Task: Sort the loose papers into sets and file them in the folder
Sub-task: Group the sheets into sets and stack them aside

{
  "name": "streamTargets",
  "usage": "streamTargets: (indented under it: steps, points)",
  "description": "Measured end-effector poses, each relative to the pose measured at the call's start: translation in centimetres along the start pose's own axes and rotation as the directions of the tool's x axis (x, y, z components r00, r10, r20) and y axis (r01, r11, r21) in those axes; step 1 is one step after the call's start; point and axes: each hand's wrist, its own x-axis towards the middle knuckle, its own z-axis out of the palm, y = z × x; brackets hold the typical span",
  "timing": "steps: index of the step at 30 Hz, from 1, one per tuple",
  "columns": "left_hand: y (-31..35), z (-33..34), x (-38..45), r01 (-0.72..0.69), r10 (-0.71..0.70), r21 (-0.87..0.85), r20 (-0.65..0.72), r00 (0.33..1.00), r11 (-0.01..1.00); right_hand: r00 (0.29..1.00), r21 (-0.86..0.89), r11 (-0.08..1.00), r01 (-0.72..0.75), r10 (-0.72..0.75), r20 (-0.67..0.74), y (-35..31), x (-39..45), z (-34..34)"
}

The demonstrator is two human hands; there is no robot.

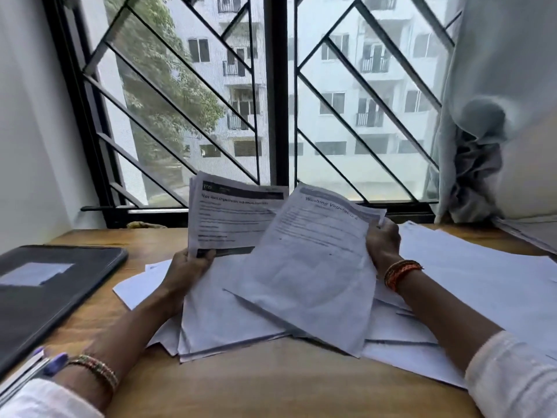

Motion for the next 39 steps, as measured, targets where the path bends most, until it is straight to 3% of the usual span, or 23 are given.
streamTargets:
  steps: [3, 6, 12, 13, 15, 17, 19, 22, 28, 31, 34, 37, 39]
  points:
    - [0.0, 0.3, -0.1, -0.004, 0.005, -0.009, 0.029, 1.0, 1.0, 0.954, -0.05, 0.953, 0.298, -0.296, 0.048, 0.0, -2.1, 0.5]
    - [0.4, 0.6, -0.7, -0.032, 0.036, -0.033, 0.117, 0.992, 0.999, 0.832, -0.054, 0.83, 0.555, -0.551, 0.068, -0.6, -3.3, 1.9]
    - [0.3, 0.8, -1.2, -0.069, 0.07, -0.008, 0.17, 0.983, 0.998, 0.692, 0.038, 0.702, 0.711, -0.709, 0.134, -1.5, -5.6, 3.0]
    - [0.3, 0.8, -1.2, -0.08, 0.079, 0.002, 0.156, 0.985, 0.997, 0.691, 0.056, 0.704, 0.708, -0.707, 0.15, -1.5, -5.6, 3.0]
    - [0.3, 0.9, -1.1, -0.088, 0.088, 0.0, 0.106, 0.99, 0.996, 0.757, 0.082, 0.776, 0.625, -0.629, 0.176, -1.3, -5.1, 3.3]
    - [0.2, 0.9, -0.9, -0.092, 0.091, 0.007, 0.072, 0.993, 0.996, 0.844, 0.158, 0.874, 0.459, -0.485, 0.229, -1.3, -4.6, 3.4]
    - [0.1, 0.9, -0.9, -0.097, 0.097, 0.002, 0.075, 0.992, 0.995, 0.883, 0.332, 0.917, 0.221, -0.333, 0.331, -1.7, -4.4, 3.2]
    - [-0.1, 0.9, -0.8, -0.125, 0.125, -0.002, 0.076, 0.989, 0.992, 0.876, 0.445, 0.895, -0.028, -0.192, 0.442, -2.1, -4.5, 2.8]
    - [-0.3, 0.8, -0.7, -0.144, 0.145, -0.018, 0.085, 0.986, 0.989, 0.852, 0.428, 0.891, -0.149, -0.104, 0.512, -2.3, -4.7, 2.5]
    - [-0.2, 0.9, -0.8, -0.15, 0.152, -0.028, 0.069, 0.986, 0.988, 0.808, 0.385, 0.883, -0.27, -0.01, 0.589, -2.5, -5.2, 2.2]
    - [-0.2, 0.9, -0.6, -0.165, 0.167, -0.045, 0.037, 0.985, 0.985, 0.697, 0.292, 0.908, -0.301, 0.001, 0.717, -3.3, -6.1, 1.9]
    - [-0.2, 0.4, -0.3, -0.159, 0.159, -0.073, 0.004, 0.987, 0.985, 0.533, 0.093, 0.978, -0.185, 0.021, 0.846, -3.9, -6.7, 1.4]
    - [-0.2, 0.1, -0.1, -0.151, 0.15, -0.091, -0.024, 0.988, 0.984, 0.493, -0.013, 0.995, -0.1, 0.061, 0.868, -4.1, -6.6, 0.7]
